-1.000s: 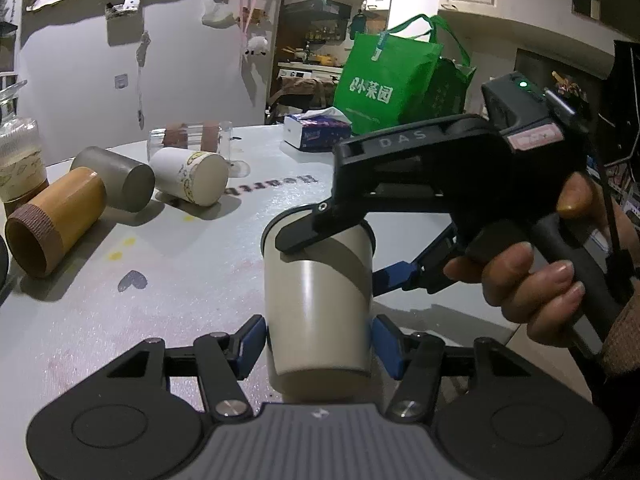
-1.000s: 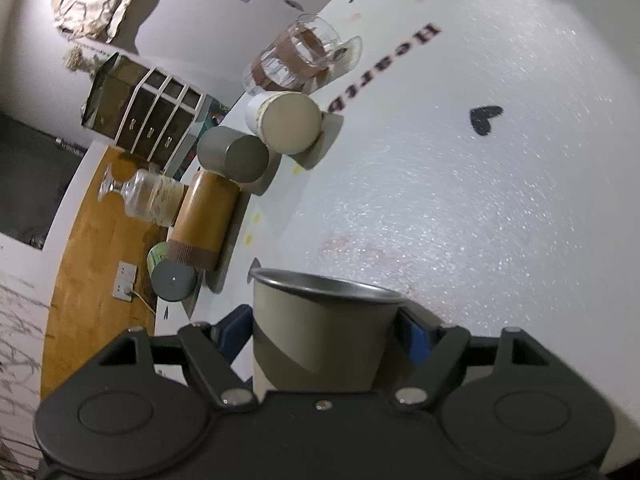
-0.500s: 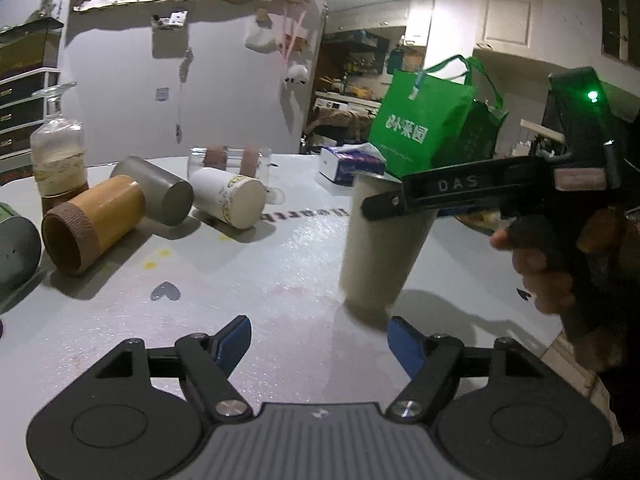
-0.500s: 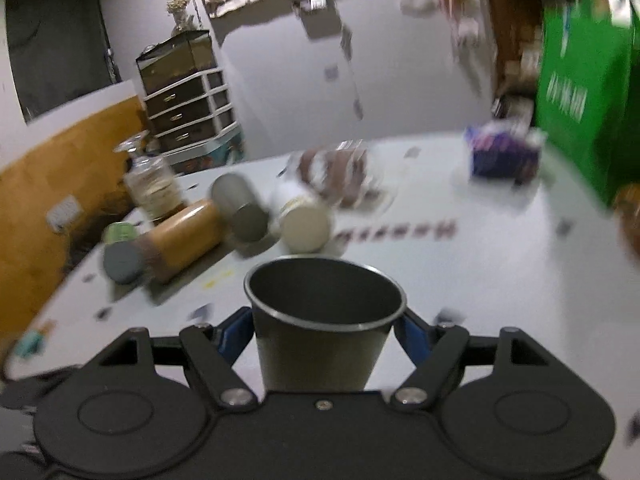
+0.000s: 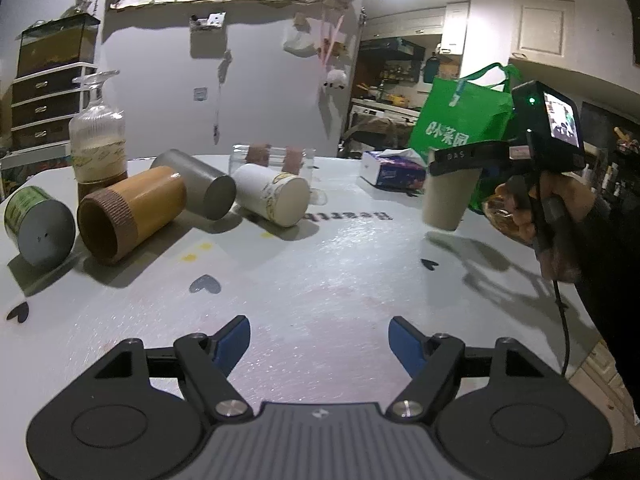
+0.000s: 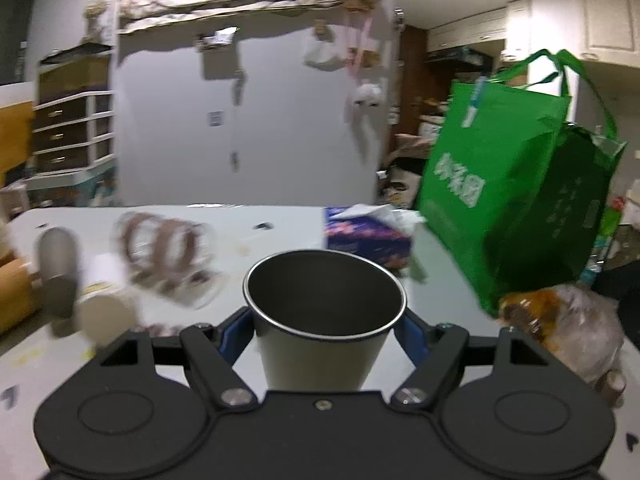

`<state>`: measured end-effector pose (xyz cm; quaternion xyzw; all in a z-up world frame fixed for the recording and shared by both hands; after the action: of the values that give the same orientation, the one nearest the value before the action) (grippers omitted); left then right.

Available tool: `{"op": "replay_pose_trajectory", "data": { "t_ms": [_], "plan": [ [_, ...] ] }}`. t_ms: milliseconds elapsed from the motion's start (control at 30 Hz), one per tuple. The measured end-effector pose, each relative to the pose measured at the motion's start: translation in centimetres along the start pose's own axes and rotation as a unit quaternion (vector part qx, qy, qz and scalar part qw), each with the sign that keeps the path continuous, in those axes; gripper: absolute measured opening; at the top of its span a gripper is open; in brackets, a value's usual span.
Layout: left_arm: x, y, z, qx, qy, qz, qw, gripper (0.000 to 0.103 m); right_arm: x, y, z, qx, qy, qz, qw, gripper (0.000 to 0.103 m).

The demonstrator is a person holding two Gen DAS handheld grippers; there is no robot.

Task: Flip cup upright
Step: 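Lower the upright cup onto the table with the right tool and open it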

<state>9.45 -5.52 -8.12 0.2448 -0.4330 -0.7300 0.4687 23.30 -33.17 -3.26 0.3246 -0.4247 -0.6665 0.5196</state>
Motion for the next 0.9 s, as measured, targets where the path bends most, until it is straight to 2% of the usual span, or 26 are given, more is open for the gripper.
{"op": "replay_pose_trajectory", "data": {
  "t_ms": [133, 367, 567, 733, 900],
  "plan": [
    [0.0, -0.3, -0.3, -0.003, 0.011, -0.004, 0.9999, 0.079, 1.8, 0.4, -2.2, 0.013, -0.037, -0.011, 0.999, 0.077],
    [0.4, -0.3, -0.5, 0.003, 0.017, -0.006, 0.9998, 0.088, 3.4, 0.1, -4.5, 0.011, -0.051, -0.029, 0.998, 0.077],
    [0.6, -0.1, -0.4, 0.010, 0.022, -0.002, 0.9997, 0.099, 2.6, -0.8, -4.1, 0.007, -0.038, -0.015, 0.999, 0.077],
    [0.4, 0.2, -0.4, 0.013, 0.026, 0.003, 0.9996, 0.100, 2.4, -0.9, -3.5, -0.001, -0.031, -0.016, 0.999, 0.077],
    [0.2, 0.7, -0.2, 0.020, 0.031, 0.006, 0.9993, 0.100, 2.5, -1.0, -2.5, -0.020, -0.009, -0.043, 0.999, 0.083]
  ]
}}
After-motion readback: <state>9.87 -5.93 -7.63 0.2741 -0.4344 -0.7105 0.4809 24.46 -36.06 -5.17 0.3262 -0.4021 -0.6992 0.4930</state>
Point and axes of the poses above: each gripper's, at about its wrist camera, not at the fingertips, and z roughly against the way its jaws point, x to its right, y to its top, the point moved 6 cm from there along -z, roughly the way its jaws point, and after that the axes turned 5 degrees about -z, right-handed, at the moved point
